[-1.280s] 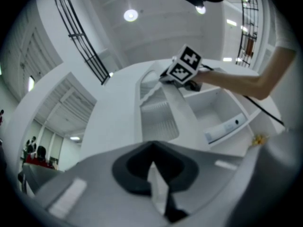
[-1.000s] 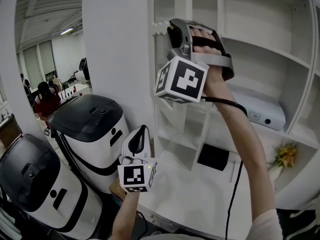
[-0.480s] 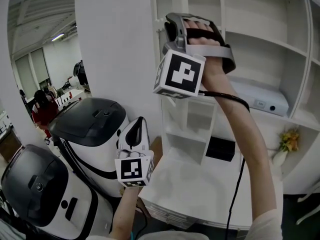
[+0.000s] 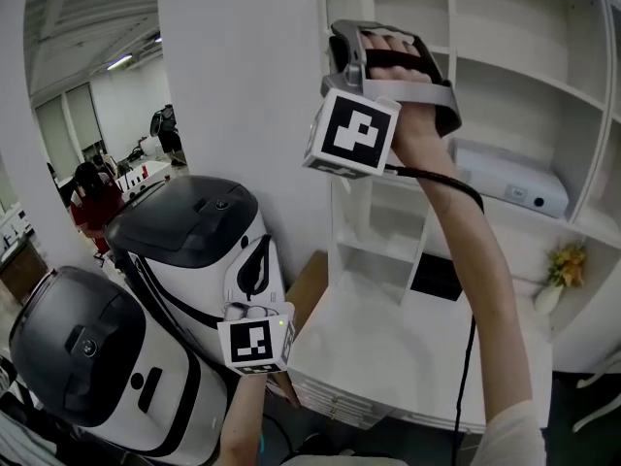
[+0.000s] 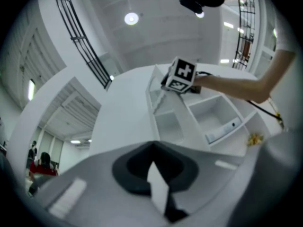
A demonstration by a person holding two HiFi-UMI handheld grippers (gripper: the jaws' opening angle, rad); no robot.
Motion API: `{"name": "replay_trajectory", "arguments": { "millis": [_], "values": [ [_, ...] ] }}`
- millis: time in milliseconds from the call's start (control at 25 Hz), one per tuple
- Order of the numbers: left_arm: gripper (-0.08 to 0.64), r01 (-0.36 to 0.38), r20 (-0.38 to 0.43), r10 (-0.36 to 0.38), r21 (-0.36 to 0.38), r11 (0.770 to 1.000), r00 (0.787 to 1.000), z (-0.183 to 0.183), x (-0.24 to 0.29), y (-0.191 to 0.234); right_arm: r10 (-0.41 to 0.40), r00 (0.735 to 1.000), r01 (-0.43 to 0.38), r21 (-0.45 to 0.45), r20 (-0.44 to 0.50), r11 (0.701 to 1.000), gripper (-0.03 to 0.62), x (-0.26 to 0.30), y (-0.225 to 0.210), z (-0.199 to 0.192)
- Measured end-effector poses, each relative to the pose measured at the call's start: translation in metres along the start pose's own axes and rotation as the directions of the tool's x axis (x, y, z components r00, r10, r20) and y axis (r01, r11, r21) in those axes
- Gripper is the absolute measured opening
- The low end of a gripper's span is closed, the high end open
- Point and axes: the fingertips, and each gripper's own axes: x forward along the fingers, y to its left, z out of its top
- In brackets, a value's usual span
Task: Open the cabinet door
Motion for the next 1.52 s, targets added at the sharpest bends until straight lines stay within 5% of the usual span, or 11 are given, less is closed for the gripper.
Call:
{"name": "replay_trajectory", "arguments": {
  "millis": [640,960,1160,1520],
  "values": [
    [0.005,0.117,0.084,-0.113,-0.053,0.992,0.990,0.009,-0.004,0.107,-0.027,0.987,0.002,-0.154,-0.161,0.988,0.072,0.016,0.010,0.054],
    [0.005,0.179,0.104,-0.172,-0.058,0.982,0.980,0.002,-0.010,0.142,-0.041,0.976,0.006,-0.159,-0.215,0.987,0.072,0.024,0.015,0.087],
    [0.005,0.187,0.096,-0.179,-0.083,0.979,0.979,-0.010,-0.014,0.165,-0.054,0.953,-0.024,-0.252,-0.298,0.967,0.072,0.035,0.026,0.097],
    [0.005,0.158,0.062,-0.152,-0.098,0.983,0.986,-0.036,-0.030,0.206,-0.057,0.946,-0.036,-0.278,-0.320,0.960,0.077,0.049,0.038,0.128]
  ]
}}
